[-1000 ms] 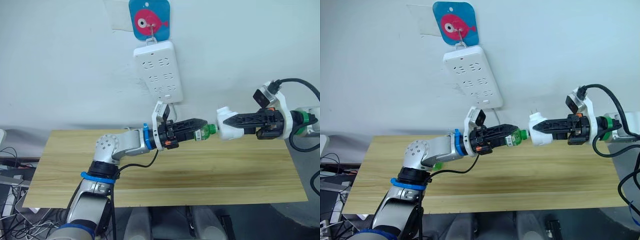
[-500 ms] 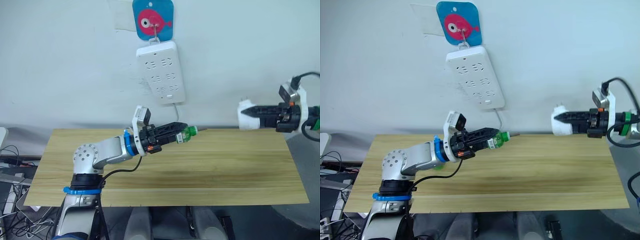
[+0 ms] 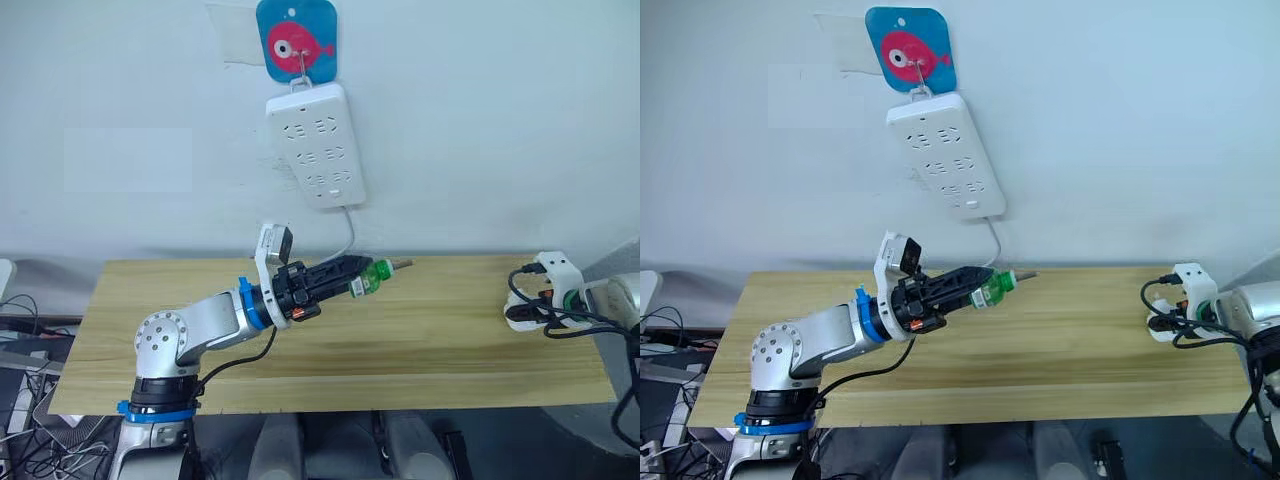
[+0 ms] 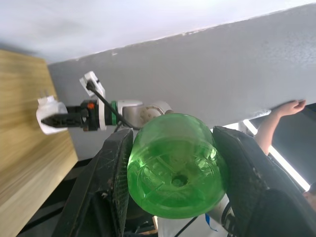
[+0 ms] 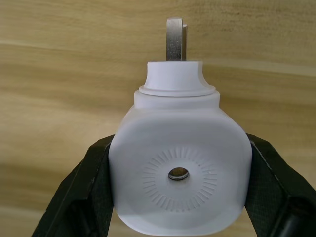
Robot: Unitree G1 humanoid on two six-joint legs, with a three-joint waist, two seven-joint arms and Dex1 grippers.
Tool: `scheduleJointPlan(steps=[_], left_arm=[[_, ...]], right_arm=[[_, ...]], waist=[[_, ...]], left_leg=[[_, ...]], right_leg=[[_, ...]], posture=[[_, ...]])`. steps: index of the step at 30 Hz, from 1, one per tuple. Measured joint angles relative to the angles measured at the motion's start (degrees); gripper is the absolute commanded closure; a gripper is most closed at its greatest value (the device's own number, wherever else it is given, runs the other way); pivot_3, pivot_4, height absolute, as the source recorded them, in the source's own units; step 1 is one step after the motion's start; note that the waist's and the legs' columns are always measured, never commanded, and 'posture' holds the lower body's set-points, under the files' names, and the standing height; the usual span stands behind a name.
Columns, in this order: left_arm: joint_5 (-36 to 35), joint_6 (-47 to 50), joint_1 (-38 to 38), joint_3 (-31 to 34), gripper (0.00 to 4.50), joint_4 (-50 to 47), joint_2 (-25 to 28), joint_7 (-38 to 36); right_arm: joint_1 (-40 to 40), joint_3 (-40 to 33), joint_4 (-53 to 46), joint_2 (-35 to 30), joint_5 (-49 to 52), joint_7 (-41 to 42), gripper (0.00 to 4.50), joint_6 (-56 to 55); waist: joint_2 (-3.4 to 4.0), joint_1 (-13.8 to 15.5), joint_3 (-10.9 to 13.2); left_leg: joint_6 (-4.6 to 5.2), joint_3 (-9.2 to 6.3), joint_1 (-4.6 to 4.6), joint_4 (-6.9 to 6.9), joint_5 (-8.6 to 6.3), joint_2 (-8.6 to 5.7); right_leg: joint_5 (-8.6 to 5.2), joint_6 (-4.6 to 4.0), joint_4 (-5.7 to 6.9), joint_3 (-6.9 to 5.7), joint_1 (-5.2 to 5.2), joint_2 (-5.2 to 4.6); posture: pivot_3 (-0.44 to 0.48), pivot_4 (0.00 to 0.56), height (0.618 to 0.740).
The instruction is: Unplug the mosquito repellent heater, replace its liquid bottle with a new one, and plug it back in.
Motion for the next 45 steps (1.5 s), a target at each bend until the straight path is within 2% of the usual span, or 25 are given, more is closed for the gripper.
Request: scheduleJointPlan(steps=[10, 11, 14, 18, 23, 27, 29, 32, 35, 38, 40, 42, 43, 45], left_arm=[[0.0, -1.06, 0.87, -0.03, 2.27, -0.71, 0.95, -0.1], [0.0, -1.06, 0.83, -0.03, 2.27, -0.71, 0.96, -0.11], [0.0, -0.99, 0.7, -0.09, 2.27, -0.68, 1.05, -0.19], [0.0, -0.71, 0.55, -0.17, 2.27, -0.5, 1.85, -0.87], [0.0, 0.11, -0.37, -0.5, 2.27, 0.66, 2.82, -1.91], [0.0, 0.47, -0.58, -0.59, 2.27, 2.19, 3.54, -2.99], [0.0, 0.3, -1.25, -1.26, 2.27, 2.36, 3.5, -3.41], [0.02, -1.29, -2.71, -2.42, 2.27, 2.5, 2.6, -3.45], [0.53, -4.52, -3.65, -3.18, 2.27, 3.49, 0.09, -3.33], [3.73, -8.09, -5.35, -3.4, 2.27, 5.2, -2.89, -3.28], [5.31, -10.1, -6.32, -3.41, 2.27, 5.72, -5.06, -3.17], [7.24, -12.24, -7.05, -3.11, 2.27, 6.68, -6.75, -2.84], [8.43, -13.15, -7.49, -3.02, 2.27, 7.11, -7.56, -2.71], [9.79, -13.91, -8.39, -3.08, 2.27, 7.29, -9.19, -2.7]], right_arm=[[-0.46, -2.78, 6.17, 3.07, -8.81, 5.83, 1.51, -2.81], [-0.51, -3.26, 6.35, 3.29, -9.28, 6.08, 0.78, -2.68], [-0.74, -4.75, 6.49, 3.8, -10.33, 6.88, 0.01, -1.53], [-0.72, -6.67, 5.41, 3.44, -11.15, 8.05, 0.01, 0.58], [-0.03, -9.27, -3.26, -3.03, -10.57, 11.16, 0.01, 7.15], [0.04, -16.15, -15.95, -11.34, -5.75, 15.03, 0.01, 16.89], [0.09, -21.39, -21.58, -11.01, -1.09, 16.95, 0.01, 22.43], [0.48, -31.55, -26.72, -4.07, 5.44, 16.31, 0.01, 29.95], [2.27, -44.33, -28.32, 5.63, 19.48, 7.03, 0.01, 32.44], [4.5, -55.35, -32.26, 17.37, 37.17, -11.76, 0.01, 31.42], [13.93, -53.92, -39.55, 21.72, 57.83, -30.84, 0.01, 20.55], [21.59, -48.5, -48.53, 27.83, 72.71, -46.59, 0.01, 8.15], [24.13, -45.2, -53.98, 32.48, 77.04, -54.16, 0.01, 1.33], [25.31, -40.2, -60.78, 35.47, 79.98, -62.95, 0.01, -7.28]], waist=[[-0.11, 1.27, 0.43], [-0.12, 1.27, 0.48], [-0.14, 1.21, 0.62], [-0.15, 1.09, 0.63], [-0.08, 0.93, 0.65], [-0.11, 0.82, 0.62], [-0.21, 0.44, 0.57], [-0.25, 0.1, 0.56], [-0.27, -0.1, 0.57], [-0.27, -0.44, 0.56], [-0.25, -0.52, 0.55], [-0.25, -1.19, 0.56], [-0.25, -1.9, 0.56], [-0.25, -2.93, 0.56]], left_leg=[[-0.01, 0.0, 0.0, -0.02, -0.01, 0.0], [-0.01, 0.0, 0.0, -0.02, -0.01, 0.01], [-0.01, 0.0, 0.0, -0.04, -0.01, 0.01], [-0.02, 0.0, 0.0, -0.07, -0.02, 0.01], [-0.03, 0.02, -0.01, -0.11, -0.02, -0.01], [-0.03, 0.01, 0.0, -0.33, -0.02, 0.04], [-0.04, 0.03, 0.01, -0.5, -0.01, 0.04], [-0.05, 0.09, 0.0, -0.6, -0.01, 0.03], [-0.04, 0.13, -0.06, -0.71, -0.01, 0.03], [-0.04, 0.14, -0.19, -0.74, -0.01, 0.04], [-0.02, 0.14, -0.4, -0.74, -0.01, 0.12], [-0.02, 0.32, -0.65, -0.76, -0.02, 0.17], [-0.02, 0.37, -0.76, -0.71, -0.01, 0.15], [-0.04, 0.56, -0.76, -0.68, 0.0, 0.01]], right_leg=[[0.0, 0.0, -0.09, -0.01, 0.03, -0.02], [0.0, 0.0, -0.09, -0.01, 0.03, -0.01], [0.0, 0.0, -0.1, -0.02, 0.03, -0.01], [0.0, 0.0, -0.15, -0.02, 0.03, -0.02], [0.0, 0.0, -0.17, -0.01, -0.01, -0.04], [0.0, 0.0, -0.38, -0.05, 0.01, -0.01], [0.01, -0.01, -0.51, -0.04, 0.02, 0.0], [0.01, -0.01, -0.59, -0.03, 0.01, -0.02], [0.01, -0.01, -0.72, -0.08, 0.0, -0.05], [0.01, -0.01, -0.76, -0.11, -0.08, -0.08], [0.0, 0.01, -0.9, -0.18, -0.08, -0.12], [-0.02, 0.03, -0.9, -0.19, -0.33, -0.08], [-0.03, 0.05, -0.78, -0.16, -0.46, -0.11], [-0.05, 0.16, -0.6, 0.04, -0.59, -0.26]], posture=[[-0.071, 0.311, 0.74], [-0.073, 0.311, 0.74], [-0.087, 0.305, 0.74], [-0.11, 0.29, 0.74], [-0.147, 0.275, 0.74], [-0.196, 0.262, 0.74], [-0.217, 0.258, 0.74], [-0.232, 0.26, 0.74], [-0.235, 0.263, 0.74], [-0.234, 0.265, 0.74], [-0.236, 0.269, 0.74], [-0.242, 0.272, 0.74], [-0.246, 0.277, 0.74], [-0.25, 0.275, 0.74]])
